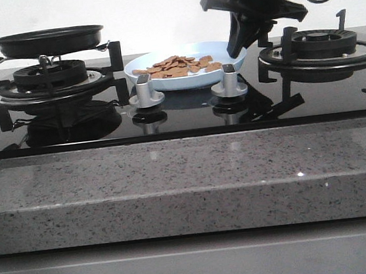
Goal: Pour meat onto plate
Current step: 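Lower the plate back between the burners with the right gripper, then open the right gripper and raise it away from the plate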
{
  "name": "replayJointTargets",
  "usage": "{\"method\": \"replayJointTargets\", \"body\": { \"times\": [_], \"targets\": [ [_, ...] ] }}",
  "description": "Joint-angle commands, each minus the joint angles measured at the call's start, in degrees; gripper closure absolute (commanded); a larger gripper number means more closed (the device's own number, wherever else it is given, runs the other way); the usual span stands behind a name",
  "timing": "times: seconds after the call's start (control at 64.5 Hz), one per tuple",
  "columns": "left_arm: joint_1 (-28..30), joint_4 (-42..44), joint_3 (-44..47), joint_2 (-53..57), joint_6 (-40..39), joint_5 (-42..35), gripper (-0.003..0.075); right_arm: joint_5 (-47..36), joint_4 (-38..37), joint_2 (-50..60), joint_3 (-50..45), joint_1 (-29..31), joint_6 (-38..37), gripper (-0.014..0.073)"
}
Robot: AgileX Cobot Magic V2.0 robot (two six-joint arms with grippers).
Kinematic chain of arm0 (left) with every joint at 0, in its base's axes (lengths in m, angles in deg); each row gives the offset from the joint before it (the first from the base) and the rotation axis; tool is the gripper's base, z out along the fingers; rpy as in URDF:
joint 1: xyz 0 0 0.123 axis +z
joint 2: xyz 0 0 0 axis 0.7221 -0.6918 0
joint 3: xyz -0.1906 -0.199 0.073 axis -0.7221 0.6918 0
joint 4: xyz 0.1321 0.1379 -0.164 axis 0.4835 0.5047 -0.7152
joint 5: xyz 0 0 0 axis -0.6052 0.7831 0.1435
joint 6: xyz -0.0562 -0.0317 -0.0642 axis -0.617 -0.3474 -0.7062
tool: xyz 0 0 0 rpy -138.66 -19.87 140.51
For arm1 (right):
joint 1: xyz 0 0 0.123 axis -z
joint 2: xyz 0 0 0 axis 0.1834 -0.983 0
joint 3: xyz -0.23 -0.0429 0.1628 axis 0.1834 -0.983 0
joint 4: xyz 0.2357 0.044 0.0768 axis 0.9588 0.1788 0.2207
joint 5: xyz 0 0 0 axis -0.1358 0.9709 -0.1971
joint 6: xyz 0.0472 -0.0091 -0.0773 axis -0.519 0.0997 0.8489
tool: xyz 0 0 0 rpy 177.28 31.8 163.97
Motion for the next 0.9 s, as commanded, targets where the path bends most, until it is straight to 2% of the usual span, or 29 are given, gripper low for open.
{"method": "replayJointTargets", "body": {
  "times": [0.0, 0.046, 0.155, 0.449, 0.759, 0.883],
  "targets": [
    [-0.47, -1.02, -1.41, 0.39, -0.44, -3.53, 0.0174, -3.15, -0.08, 2.96, 2.25, 0.29, 0.41, 0.0422],
    [-0.47, -1.02, -1.41, 0.39, -0.44, -3.53, 0.0174, -3.15, -0.08, 2.84, 2.25, 0.29, 0.41, 0.0348],
    [-0.47, -1.02, -1.41, 0.39, -0.44, -3.5, 0.0174, -3.01, -0.83, 3.48, 2.25, 0.29, 0.41, 0.0246],
    [-0.47, -1.02, -1.41, 0.39, -0.44, -3.5, 0.0174, 2.69, -2.45, 13.01, -0.06, 0.01, 0.41, 0.0238],
    [-0.47, -1.02, -1.41, 0.39, -0.44, -3.5, 0.0174, -4.75, -5.22, 35.15, -24.23, -0.1, 0.46, 0.0238],
    [-0.47, -1.02, -1.41, 0.39, -0.44, -3.5, 0.0174, -5.04, -6.37, 44.61, -33.85, -0.1, 0.46, 0.0238]
  ]
}}
